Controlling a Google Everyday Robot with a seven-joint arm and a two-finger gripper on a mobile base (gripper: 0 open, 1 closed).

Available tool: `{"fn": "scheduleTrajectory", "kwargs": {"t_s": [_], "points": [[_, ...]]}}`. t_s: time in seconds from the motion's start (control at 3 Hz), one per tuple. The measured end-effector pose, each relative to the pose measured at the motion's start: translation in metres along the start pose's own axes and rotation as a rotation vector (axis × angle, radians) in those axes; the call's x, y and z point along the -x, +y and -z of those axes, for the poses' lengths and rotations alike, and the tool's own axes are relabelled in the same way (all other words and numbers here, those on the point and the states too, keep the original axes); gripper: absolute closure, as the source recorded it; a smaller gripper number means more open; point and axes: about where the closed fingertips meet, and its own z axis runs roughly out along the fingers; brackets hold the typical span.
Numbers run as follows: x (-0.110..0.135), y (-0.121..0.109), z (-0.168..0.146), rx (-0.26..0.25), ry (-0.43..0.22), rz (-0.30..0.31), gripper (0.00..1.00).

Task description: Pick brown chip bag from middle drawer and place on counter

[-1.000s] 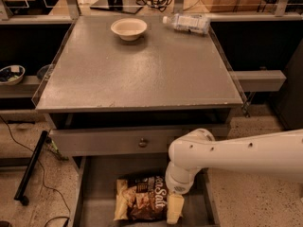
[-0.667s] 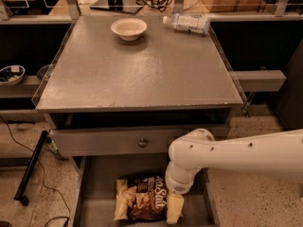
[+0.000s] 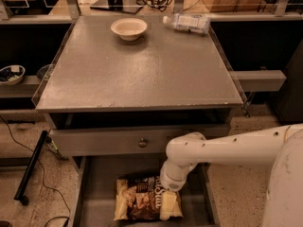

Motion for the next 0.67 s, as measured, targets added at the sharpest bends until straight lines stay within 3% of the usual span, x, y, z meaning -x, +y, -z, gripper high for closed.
{"fn": "scheduleTrajectory", "kwargs": {"t_s": [0.33, 0.67], "points": [[0.000, 0.000, 0.000, 0.000, 0.000, 0.000, 0.00], [-0.004, -0.001, -0.021, 0.011, 0.001, -0.008, 0.00]]}}
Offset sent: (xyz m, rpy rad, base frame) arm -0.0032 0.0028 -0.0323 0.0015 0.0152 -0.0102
